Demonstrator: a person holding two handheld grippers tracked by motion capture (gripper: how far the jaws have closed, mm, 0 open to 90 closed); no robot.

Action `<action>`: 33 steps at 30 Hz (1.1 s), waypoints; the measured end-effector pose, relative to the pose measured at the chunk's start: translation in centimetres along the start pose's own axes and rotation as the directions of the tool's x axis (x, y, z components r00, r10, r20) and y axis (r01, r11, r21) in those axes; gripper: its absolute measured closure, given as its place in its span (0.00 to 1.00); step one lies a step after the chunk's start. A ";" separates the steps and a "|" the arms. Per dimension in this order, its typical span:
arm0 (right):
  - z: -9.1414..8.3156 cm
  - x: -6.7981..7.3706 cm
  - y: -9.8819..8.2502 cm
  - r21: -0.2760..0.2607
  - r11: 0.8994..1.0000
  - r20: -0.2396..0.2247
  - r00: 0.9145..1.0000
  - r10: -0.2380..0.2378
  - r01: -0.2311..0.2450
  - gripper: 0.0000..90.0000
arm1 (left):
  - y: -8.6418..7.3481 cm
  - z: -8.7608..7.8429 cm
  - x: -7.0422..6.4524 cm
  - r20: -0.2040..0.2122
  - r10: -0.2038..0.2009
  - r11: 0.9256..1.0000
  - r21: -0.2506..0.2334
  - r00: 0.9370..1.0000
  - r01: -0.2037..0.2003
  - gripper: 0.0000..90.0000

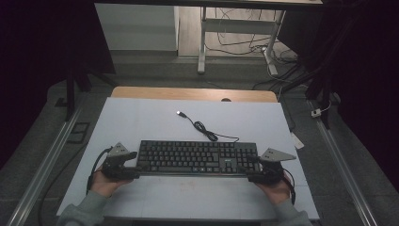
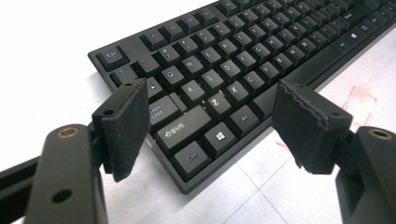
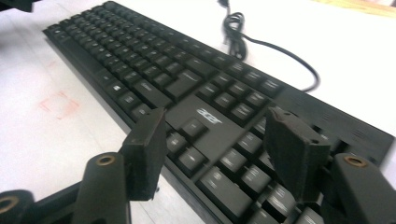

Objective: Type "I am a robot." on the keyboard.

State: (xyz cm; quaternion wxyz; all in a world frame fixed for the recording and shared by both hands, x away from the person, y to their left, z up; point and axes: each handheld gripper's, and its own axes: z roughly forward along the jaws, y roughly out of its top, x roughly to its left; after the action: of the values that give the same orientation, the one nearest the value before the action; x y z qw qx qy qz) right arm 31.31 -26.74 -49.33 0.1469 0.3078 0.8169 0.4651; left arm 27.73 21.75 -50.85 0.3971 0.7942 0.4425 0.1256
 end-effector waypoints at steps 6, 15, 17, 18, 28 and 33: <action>1.1 0.8 1.0 -0.020 1.000 -0.044 0.999 -0.004 0.003 0.67 | 0.0 0.1 0.0 -0.014 -0.002 1.000 -0.003 1.000 0.002 0.34; 2.8 1.9 2.1 -0.004 0.999 -0.051 0.998 -0.037 0.037 0.94 | 0.1 0.3 0.0 -0.013 0.001 1.000 -0.001 1.000 -0.001 0.35; 3.1 2.0 2.3 -0.002 0.999 -0.051 0.998 -0.036 0.036 0.99 | 0.2 0.3 -0.1 -0.013 0.003 1.000 0.000 1.000 -0.003 0.35; 3.2 2.0 2.4 0.004 0.999 -0.054 0.998 -0.032 0.033 1.00 | 0.2 0.3 -0.1 -0.013 0.003 1.000 -0.001 1.000 -0.003 0.35; 6.0 3.3 3.9 0.016 0.998 -0.080 0.995 -0.052 0.054 1.00 | 0.2 0.4 -0.1 -0.013 0.008 1.000 -0.007 1.000 -0.008 0.38; 7.2 3.8 4.6 0.021 0.998 -0.095 0.993 -0.064 0.066 1.00 | 0.2 0.4 -0.1 -0.018 0.011 1.000 -0.016 1.000 -0.011 0.44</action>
State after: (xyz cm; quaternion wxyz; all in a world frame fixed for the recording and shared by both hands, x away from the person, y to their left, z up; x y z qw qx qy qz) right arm 33.81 -17.74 -49.05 0.1194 0.2605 0.8380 0.4643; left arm 28.05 21.40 -50.91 0.3988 0.7923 0.4405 0.1384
